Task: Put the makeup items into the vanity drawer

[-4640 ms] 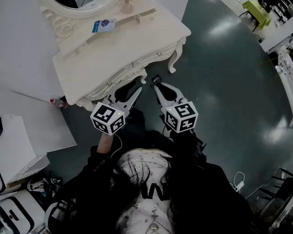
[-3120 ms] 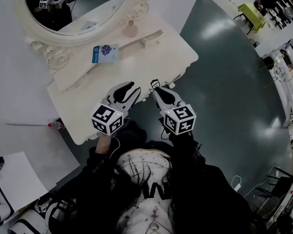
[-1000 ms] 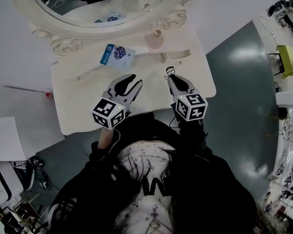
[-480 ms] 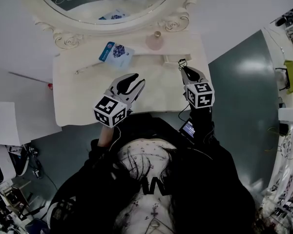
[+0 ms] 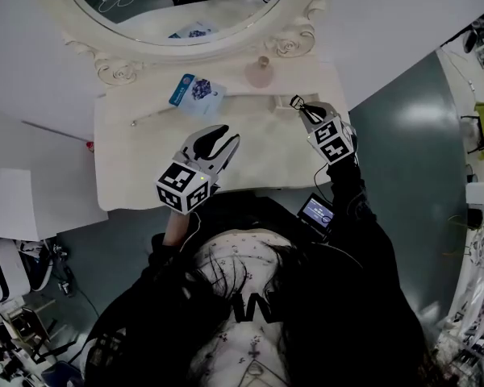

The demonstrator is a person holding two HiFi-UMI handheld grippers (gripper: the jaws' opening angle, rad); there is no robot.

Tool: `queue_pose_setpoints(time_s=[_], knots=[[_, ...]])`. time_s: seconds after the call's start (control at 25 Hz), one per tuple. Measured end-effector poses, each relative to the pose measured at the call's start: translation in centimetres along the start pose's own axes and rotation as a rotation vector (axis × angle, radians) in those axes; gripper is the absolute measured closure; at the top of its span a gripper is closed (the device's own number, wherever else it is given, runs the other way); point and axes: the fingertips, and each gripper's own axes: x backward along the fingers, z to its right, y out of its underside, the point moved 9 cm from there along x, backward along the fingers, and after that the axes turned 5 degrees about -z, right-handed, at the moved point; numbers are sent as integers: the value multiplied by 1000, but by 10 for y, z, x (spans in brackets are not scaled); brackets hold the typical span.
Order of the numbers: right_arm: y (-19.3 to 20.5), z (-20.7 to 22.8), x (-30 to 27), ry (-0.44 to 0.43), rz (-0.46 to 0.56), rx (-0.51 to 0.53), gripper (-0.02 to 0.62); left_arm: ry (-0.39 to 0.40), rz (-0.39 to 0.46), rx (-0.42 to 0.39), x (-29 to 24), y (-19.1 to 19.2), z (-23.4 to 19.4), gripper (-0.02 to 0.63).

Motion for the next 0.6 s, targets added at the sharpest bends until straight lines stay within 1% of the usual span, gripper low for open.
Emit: queue_pose_setpoints(time_s=[0.16,0.28,0.4,0.6], knots=[[4,7,-21,-5,-80,89,557,-26,5,11,8,2,-6,483],[3,12,-31,-13,-99,129,557,-41,8,19,13,4,-9,483],[0,13,-39,-43,-116,193,557,-44,7,23,14,6,-9,483],[0,11,-55,-109,-164,344,557,-44,-6,22,14,9,-7,483]])
